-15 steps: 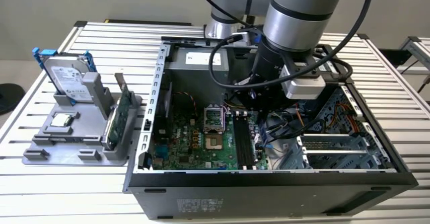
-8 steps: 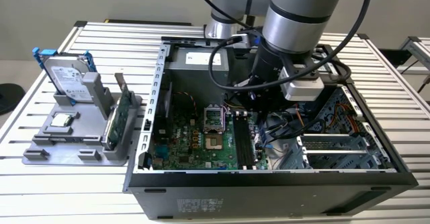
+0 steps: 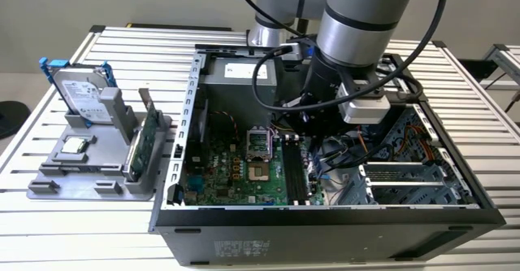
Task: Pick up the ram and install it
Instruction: 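Insert the ram into the slot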
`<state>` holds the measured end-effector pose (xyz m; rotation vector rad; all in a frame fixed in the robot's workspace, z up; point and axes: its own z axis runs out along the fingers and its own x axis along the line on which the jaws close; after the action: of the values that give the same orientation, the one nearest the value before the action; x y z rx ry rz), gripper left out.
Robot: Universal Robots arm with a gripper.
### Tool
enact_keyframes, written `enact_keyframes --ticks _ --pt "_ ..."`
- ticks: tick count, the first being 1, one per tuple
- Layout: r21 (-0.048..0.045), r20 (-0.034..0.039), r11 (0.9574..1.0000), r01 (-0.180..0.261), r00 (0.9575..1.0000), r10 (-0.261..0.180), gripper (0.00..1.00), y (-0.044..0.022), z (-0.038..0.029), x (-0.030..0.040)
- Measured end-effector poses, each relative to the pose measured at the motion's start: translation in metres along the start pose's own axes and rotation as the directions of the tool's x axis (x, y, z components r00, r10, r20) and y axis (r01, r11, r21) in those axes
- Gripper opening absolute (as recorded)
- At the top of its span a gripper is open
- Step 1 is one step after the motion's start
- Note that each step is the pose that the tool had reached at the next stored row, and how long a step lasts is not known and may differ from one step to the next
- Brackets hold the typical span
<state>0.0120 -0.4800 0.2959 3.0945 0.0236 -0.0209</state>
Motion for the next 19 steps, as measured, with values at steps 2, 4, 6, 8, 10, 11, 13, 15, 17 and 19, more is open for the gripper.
enact_keyframes --ticks 2,4,6,8,10,11,13,15,17,19 --pt "0.0002 0.0 1.0 -0.001 1.0 0.001 0.0 0.0 0.0005 0.0" --pt "0.0002 0.0001 1.0 -0.002 1.0 0.002 0.0 0.0 0.0009 0.0" --pt "0.0001 0.0001 1.0 -0.002 1.0 0.002 0.0 -0.0001 0.0014 0.0" --pt "0.0002 0.0001 1.0 -0.003 1.0 0.003 0.0 -0.0001 0.0019 0.0" --pt "0.0002 0.0002 1.0 -0.004 1.0 0.004 0.0 -0.0001 0.0025 0.0" --pt "0.0003 0.0002 1.0 -0.005 1.0 0.005 0.0 -0.0002 0.0028 0.0" --pt "0.0005 0.0007 0.9999 -0.015 0.9999 0.015 0.0 -0.0002 0.0034 0.0" --pt "0.0006 0.0011 0.9997 -0.025 0.9997 0.025 0.0 -0.0002 0.0042 0.0" --pt "0.0007 0.0015 0.9995 -0.033 0.9995 0.033 0.0 -0.0003 0.005 0.0001" --pt "0.0008 0.002 0.9991 -0.043 0.9991 0.043 0.0 -0.0004 0.0059 0.0001"
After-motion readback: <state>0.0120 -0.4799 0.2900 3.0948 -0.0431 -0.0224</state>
